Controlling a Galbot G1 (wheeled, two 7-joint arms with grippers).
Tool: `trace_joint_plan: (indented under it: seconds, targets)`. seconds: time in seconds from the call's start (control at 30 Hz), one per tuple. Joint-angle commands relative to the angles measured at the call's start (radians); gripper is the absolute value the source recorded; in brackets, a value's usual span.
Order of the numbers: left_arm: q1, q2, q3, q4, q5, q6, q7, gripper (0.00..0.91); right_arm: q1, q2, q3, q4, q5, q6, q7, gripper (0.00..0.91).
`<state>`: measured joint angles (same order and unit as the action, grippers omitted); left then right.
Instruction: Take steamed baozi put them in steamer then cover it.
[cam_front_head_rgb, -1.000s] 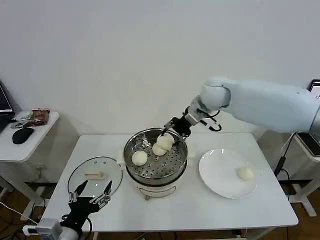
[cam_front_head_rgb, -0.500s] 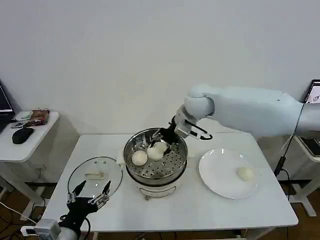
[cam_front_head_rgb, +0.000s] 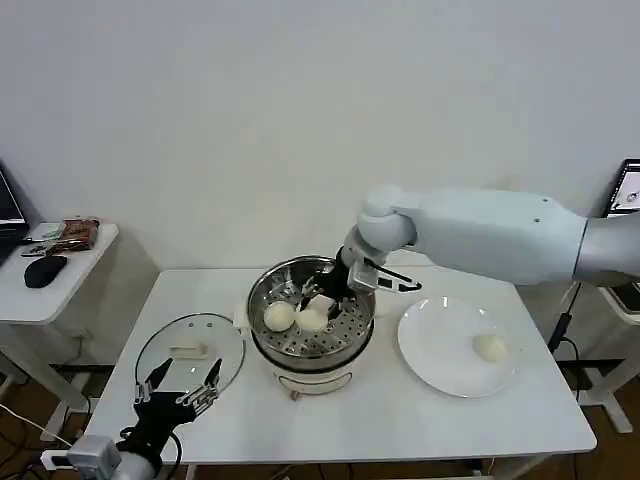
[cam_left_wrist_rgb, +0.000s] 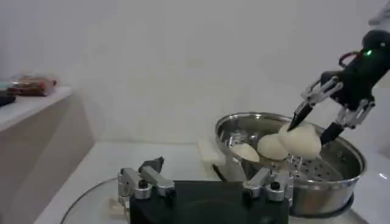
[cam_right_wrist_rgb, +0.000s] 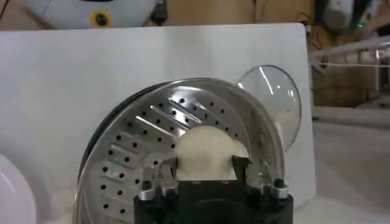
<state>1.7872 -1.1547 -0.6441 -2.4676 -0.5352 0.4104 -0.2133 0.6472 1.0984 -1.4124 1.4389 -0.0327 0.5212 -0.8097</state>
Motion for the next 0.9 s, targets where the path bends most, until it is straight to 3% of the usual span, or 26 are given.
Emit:
trace_joint_plan:
  seconds: [0.03, 0.57, 0.9]
  targets:
    - [-0.001, 0.0, 0.0, 0.002, -0.001, 0.0, 0.001, 0.907, -0.036, 0.005, 0.014, 0.005, -0.106, 0.025, 0.008, 0.615]
    - [0.007, -0.005, -0.001, -0.001, -0.001, -0.001, 0.002, 0.907, -0.101, 0.026, 0.033, -0.005, -0.211, 0.057, 0.027, 0.615]
    - [0.01, -0.004, -0.004, 0.0, -0.003, -0.002, 0.004, 0.907, -0.125, 0.034, 0.028, -0.012, -0.226, 0.063, 0.025, 0.615]
